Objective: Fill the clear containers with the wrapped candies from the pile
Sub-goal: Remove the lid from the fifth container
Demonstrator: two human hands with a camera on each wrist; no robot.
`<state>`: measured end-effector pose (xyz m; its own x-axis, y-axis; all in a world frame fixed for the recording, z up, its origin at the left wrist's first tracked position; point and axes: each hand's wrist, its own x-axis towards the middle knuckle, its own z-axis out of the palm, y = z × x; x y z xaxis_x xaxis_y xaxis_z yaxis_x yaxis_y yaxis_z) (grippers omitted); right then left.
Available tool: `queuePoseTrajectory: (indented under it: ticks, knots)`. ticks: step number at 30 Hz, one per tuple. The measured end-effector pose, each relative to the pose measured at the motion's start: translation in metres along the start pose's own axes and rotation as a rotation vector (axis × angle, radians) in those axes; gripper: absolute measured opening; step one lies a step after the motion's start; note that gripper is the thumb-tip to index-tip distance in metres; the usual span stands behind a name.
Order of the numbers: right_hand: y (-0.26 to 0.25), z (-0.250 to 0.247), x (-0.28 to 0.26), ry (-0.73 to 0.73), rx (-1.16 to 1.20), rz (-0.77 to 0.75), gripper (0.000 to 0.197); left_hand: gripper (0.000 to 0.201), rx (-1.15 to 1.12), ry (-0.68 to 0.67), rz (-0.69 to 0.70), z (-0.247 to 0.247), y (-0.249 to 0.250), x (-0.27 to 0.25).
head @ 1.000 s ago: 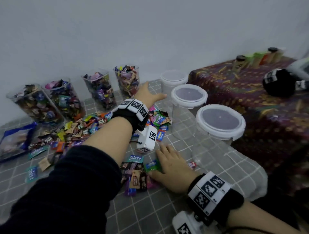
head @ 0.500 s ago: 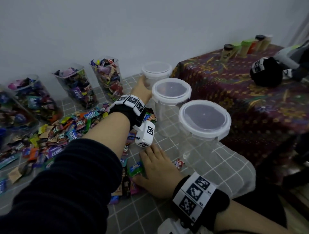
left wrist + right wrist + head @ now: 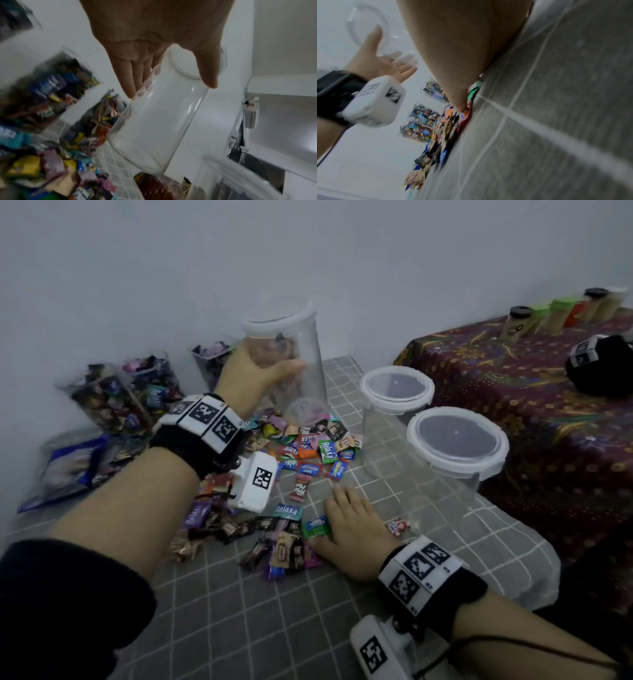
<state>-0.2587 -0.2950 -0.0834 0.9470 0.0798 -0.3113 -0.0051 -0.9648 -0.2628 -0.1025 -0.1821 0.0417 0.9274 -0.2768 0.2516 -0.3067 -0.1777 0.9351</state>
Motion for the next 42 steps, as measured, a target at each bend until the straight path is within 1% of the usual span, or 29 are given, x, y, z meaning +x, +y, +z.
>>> queuePoseTrajectory:
  ticks: [1, 4, 5, 6, 7, 8, 10, 11, 13, 15, 18, 19, 22, 24, 26, 28, 30, 31, 32, 34, 36, 38, 39, 40, 42]
  knots:
    - [-0.001, 0.0, 0.0, 0.001, -0.002, 0.002, 0.078, 0.024, -0.012, -0.018, 0.015, -0.012, 0.006, -0.012]
    - [-0.003, 0.0, 0.001, -0.004, -0.01, 0.011, 0.08, 0.025, 0.001, -0.054, 0.049, -0.05, 0.019, -0.05]
    - [-0.003, 0.0, 0.002, -0.009, -0.018, 0.015, 0.08, 0.029, -0.004, -0.07, 0.035, -0.062, 0.021, -0.064]
    - [-0.004, 0.0, 0.002, -0.014, -0.027, 0.019, 0.081, 0.041, -0.015, -0.084, 0.015, -0.076, 0.02, -0.076]
    - [-0.005, 0.0, 0.003, -0.019, -0.034, 0.022, 0.081, 0.057, -0.017, -0.097, -0.013, -0.087, 0.018, -0.088]
    - [-0.007, 0.0, 0.004, -0.024, -0.035, 0.023, 0.081, 0.069, 0.001, -0.071, -0.062, -0.097, 0.017, -0.102]
    - [-0.012, 0.001, 0.008, -0.035, -0.027, 0.019, 0.081, 0.074, 0.042, -0.035, -0.129, -0.113, 0.012, -0.129]
    - [-0.014, 0.002, 0.01, -0.037, -0.028, 0.019, 0.081, 0.075, 0.061, -0.046, -0.157, -0.119, 0.006, -0.14]
    - [-0.02, 0.003, 0.016, -0.031, -0.033, 0.015, 0.082, 0.077, 0.095, -0.057, -0.204, -0.125, -0.004, -0.16]
    - [-0.026, 0.003, 0.021, -0.026, -0.032, 0.015, 0.083, 0.082, 0.044, -0.065, -0.221, -0.128, -0.017, -0.175]
    - [-0.033, 0.003, 0.027, -0.019, -0.055, 0.022, 0.082, 0.103, 0.027, -0.072, -0.266, -0.129, -0.035, -0.189]
    - [-0.035, 0.003, 0.029, -0.019, -0.063, 0.02, 0.082, 0.106, 0.032, -0.074, -0.266, -0.129, -0.04, -0.193]
    - [-0.039, 0.002, 0.033, -0.023, -0.072, 0.024, 0.082, 0.109, 0.005, -0.094, -0.229, -0.127, -0.051, -0.199]
    - [-0.041, 0.002, 0.036, -0.016, -0.073, 0.023, 0.081, 0.109, 0.018, -0.075, -0.192, -0.123, -0.056, -0.2]
    - [-0.044, 0.001, 0.039, -0.01, -0.077, 0.023, 0.081, 0.109, 0.041, -0.069, -0.187, -0.121, -0.057, -0.201]
    - [-0.048, -0.002, 0.04, -0.009, -0.013, 0.02, 0.083, 0.11, 0.056, -0.072, -0.2, -0.12, -0.06, -0.202]
    - [-0.056, -0.008, 0.04, 0.021, 0.108, -0.002, 0.082, 0.107, 0.058, -0.06, -0.224, -0.12, -0.063, -0.203]
    - [-0.061, -0.012, 0.037, 0.07, 0.16, -0.035, 0.077, 0.104, 0.055, -0.056, -0.23, -0.12, -0.064, -0.203]
    - [-0.068, -0.018, 0.032, 0.15, 0.207, -0.087, 0.069, 0.102, 0.05, -0.056, -0.234, -0.119, -0.064, -0.204]
    - [-0.084, -0.031, 0.017, 0.344, 0.316, -0.209, 0.057, 0.103, 0.037, -0.059, -0.234, -0.117, -0.063, -0.203]
    - [-0.101, -0.045, 0.0, 0.516, 0.459, -0.321, 0.049, 0.102, 0.043, -0.075, -0.212, -0.116, -0.062, -0.201]
    - [-0.115, -0.056, -0.014, 0.621, 0.572, -0.478, 0.048, 0.097, 0.065, -0.089, -0.202, -0.115, -0.058, -0.2]
    - [-0.121, -0.059, -0.019, 0.644, 0.553, -0.564, 0.05, 0.092, 0.064, -0.096, -0.199, -0.115, -0.057, -0.2]
    - [-0.125, -0.061, -0.023, 0.659, 0.474, -0.644, 0.052, 0.087, 0.05, -0.098, -0.2, -0.115, -0.056, -0.199]
    - [-0.131, -0.062, -0.026, 0.672, 0.226, -0.772, 0.056, 0.079, 0.014, -0.105, -0.198, -0.116, -0.056, -0.2]
